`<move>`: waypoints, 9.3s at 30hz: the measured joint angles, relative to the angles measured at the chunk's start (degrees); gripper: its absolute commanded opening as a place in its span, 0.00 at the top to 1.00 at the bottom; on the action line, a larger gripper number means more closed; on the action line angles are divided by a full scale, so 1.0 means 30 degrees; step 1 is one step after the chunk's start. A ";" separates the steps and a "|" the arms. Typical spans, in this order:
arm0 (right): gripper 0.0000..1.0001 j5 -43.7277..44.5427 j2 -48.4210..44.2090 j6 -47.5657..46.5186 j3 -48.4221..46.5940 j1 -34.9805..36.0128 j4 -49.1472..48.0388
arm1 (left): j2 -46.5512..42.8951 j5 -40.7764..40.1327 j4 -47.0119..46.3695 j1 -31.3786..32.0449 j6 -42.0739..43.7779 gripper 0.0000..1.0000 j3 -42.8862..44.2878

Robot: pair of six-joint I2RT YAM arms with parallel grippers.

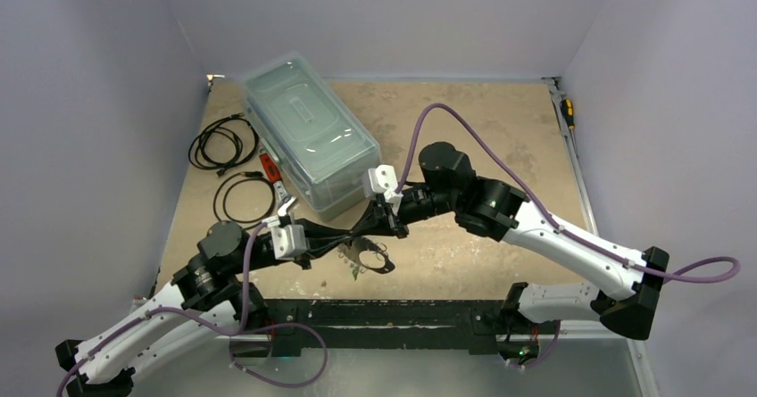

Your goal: Put the keys on the keyring

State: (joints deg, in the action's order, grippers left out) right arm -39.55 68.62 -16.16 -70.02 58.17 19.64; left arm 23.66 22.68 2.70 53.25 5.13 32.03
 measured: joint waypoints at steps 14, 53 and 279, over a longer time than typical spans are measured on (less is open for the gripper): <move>1.00 0.0102 -0.1428 0.0466 0.2368 0.0022 -0.2688 | -0.0401 -0.0160 -0.0437 -0.0051 -0.0022 0.46 0.0000; 1.00 -0.2820 -0.3206 0.7249 0.8415 0.0022 -1.6364 | -0.1632 0.3104 -0.2703 -0.0051 -0.0007 0.59 -0.0648; 1.00 0.2747 -0.1843 0.0576 0.2557 0.0481 -0.4109 | -0.2259 -0.1071 -0.0801 -0.0117 0.0153 0.70 0.0197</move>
State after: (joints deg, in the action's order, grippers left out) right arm -31.31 63.09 -14.44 -62.35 59.61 7.31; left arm 16.88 19.46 0.30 52.90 5.58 32.62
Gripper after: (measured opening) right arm 0.005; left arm 0.328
